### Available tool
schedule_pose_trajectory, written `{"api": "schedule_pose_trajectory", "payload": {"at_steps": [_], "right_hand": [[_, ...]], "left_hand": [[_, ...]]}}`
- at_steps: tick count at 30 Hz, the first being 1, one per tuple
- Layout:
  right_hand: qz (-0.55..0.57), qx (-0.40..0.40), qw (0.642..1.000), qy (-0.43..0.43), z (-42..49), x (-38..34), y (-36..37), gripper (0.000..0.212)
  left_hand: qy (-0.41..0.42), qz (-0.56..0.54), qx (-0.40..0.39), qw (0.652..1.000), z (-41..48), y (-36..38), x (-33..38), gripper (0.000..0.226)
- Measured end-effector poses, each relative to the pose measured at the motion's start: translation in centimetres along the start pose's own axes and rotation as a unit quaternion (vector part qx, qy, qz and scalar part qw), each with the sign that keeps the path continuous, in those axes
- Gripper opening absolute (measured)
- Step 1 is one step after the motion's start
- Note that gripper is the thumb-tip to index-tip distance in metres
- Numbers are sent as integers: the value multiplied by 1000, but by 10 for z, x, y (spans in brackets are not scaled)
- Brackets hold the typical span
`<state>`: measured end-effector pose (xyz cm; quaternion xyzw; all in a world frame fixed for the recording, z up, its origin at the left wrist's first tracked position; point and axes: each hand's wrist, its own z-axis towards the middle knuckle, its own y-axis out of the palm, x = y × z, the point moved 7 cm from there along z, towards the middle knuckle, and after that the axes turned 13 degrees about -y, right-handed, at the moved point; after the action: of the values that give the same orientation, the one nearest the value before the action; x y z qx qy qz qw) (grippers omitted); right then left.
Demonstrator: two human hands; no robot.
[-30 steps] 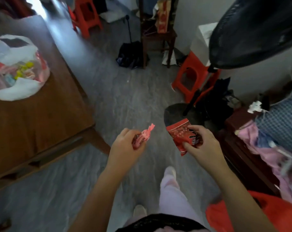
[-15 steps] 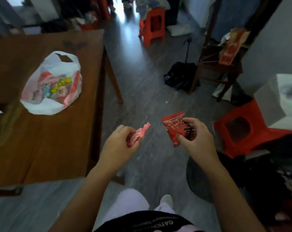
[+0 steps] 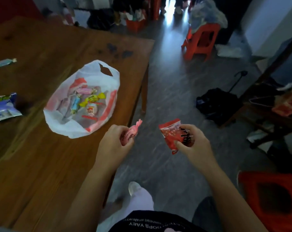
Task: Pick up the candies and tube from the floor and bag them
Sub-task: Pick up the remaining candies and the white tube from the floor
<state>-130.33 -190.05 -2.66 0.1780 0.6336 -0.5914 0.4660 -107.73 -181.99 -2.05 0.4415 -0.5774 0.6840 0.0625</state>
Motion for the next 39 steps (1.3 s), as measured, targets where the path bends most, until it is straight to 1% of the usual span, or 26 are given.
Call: {"api": "schedule_pose_trajectory", "payload": {"at_steps": [5,7,10,13,16,20,24,27,29,31,33,35,39], "right_hand": [[-5,-60,997,-53,91,-28,53,48],[-3,-90,993,-73,112,-39,79,48],[13,-144,983,-110,132,-56,117,47],[25,-202,967,-153,152,-78,155,47],[28,-236,953,-189,171,-97,181,47],[18,-296,931,-213,205,-119,221,48],[-44,-331,905,-264,241,-134,258,47],[-117,-341,895,-264,264,-129,276,47],[-171,-362,879,-259,274,-123,286,47],[-198,-389,864,-250,279,-116,293,46],[-198,-407,857,-248,281,-112,297,48],[-176,-410,854,-266,281,-114,299,50],[-96,-387,850,-343,280,-131,296,47]], "left_hand": [[-67,-13,64,996,61,-43,-41,22],[-93,-15,92,991,73,-59,-59,24],[-140,-53,133,980,76,-79,-82,24],[-174,-66,180,966,72,-92,-100,24],[-196,-78,203,956,68,-98,-107,26],[-229,-77,238,941,73,-107,-112,24],[-269,-72,263,924,85,-112,-116,18],[-290,-67,257,920,95,-110,-119,19],[-305,-51,244,919,106,-107,-122,22],[-320,-34,230,918,117,-103,-126,25],[-334,-28,217,917,126,-98,-128,27],[-347,-17,205,915,134,-92,-131,28],[-392,0,168,905,148,-81,-144,32]]}}
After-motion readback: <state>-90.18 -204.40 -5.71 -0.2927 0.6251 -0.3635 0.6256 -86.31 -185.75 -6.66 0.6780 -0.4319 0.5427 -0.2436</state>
